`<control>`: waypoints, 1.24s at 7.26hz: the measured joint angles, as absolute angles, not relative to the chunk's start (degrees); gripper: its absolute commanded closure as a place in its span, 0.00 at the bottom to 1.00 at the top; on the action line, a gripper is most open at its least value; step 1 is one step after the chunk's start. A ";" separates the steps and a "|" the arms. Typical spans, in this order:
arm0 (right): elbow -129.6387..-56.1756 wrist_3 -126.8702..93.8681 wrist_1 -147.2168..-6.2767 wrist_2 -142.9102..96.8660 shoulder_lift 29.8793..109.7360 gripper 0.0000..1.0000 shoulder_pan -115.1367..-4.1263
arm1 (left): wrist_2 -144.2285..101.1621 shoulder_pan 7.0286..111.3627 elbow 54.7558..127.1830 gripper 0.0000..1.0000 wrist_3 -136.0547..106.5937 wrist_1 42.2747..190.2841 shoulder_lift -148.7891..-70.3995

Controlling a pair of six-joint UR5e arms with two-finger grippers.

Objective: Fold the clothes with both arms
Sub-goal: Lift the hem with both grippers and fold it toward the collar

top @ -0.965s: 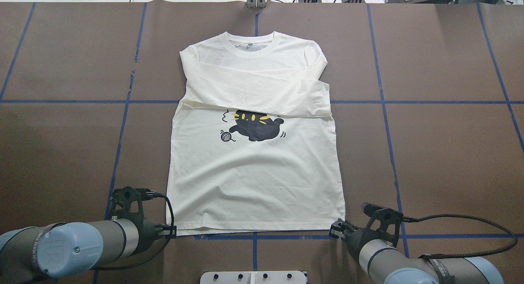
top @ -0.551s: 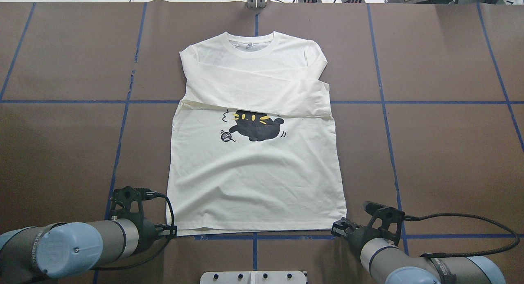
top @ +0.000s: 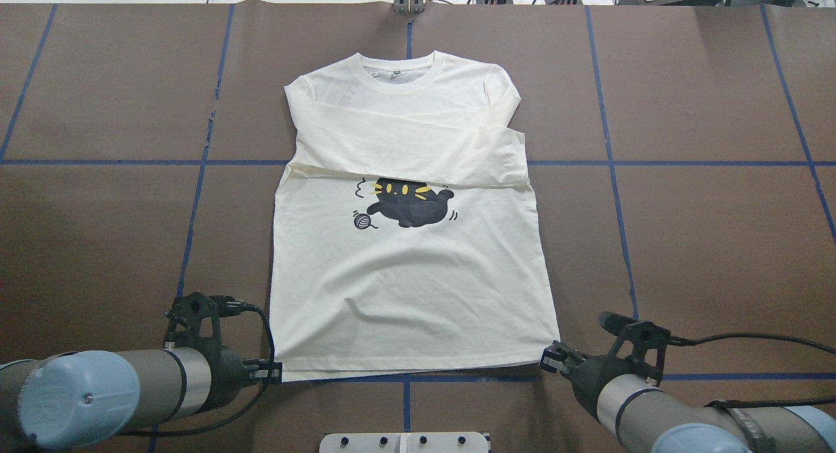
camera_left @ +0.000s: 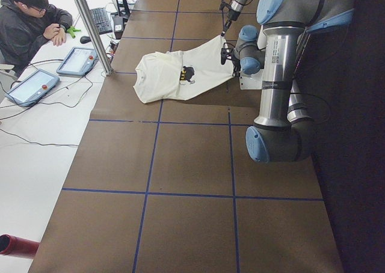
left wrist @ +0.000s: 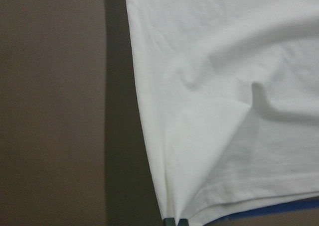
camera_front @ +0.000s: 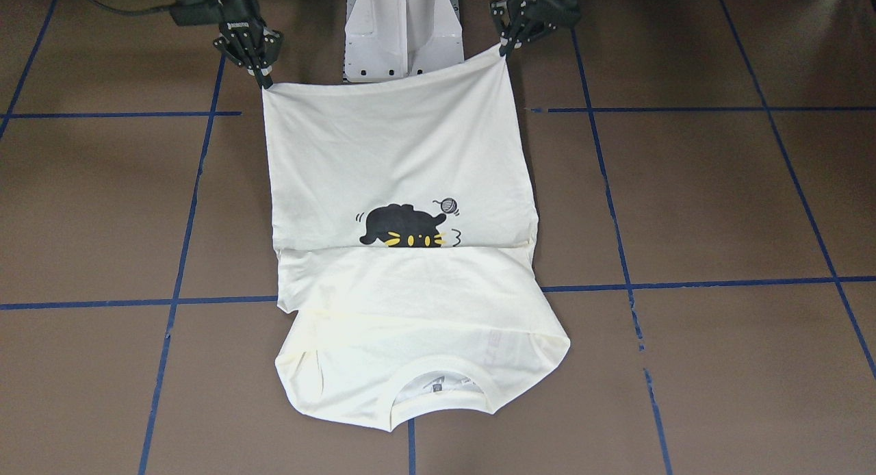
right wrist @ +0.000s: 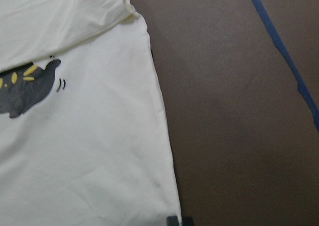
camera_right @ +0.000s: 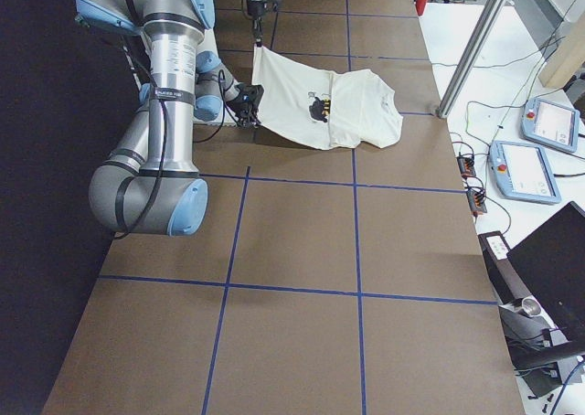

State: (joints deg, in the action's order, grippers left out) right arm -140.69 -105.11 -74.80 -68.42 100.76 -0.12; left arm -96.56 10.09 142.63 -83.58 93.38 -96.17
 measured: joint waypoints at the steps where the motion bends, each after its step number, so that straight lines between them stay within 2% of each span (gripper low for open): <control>1: -147.50 -105.13 -78.87 -71.18 102.40 1.00 -0.15 | -98.77 11.35 149.81 1.00 -83.58 84.75 -98.64; 2: -152.98 -105.15 -83.70 -73.73 102.55 1.00 -0.40 | -100.47 13.14 153.50 1.00 -83.54 79.63 -100.85; 3: -155.24 -104.98 -87.50 -75.24 101.02 1.00 -1.32 | -101.38 14.38 154.12 1.00 -82.99 77.44 -102.31; 4: -154.28 -103.89 -90.97 -76.90 96.62 1.00 -3.90 | -101.73 15.82 152.61 1.00 -80.90 76.62 -103.87; 7: -139.40 -95.08 -103.01 -85.60 72.95 1.00 -19.60 | -102.04 27.46 141.04 1.00 -69.01 76.31 -110.45; 9: -128.76 -87.38 -104.48 -89.86 65.49 1.00 -28.15 | -102.19 35.02 131.27 1.00 -61.58 77.71 -114.35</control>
State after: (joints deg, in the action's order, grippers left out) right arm -128.76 -87.38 -104.48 -89.86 65.49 -28.15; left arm -102.19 35.02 131.27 -61.58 77.71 -114.35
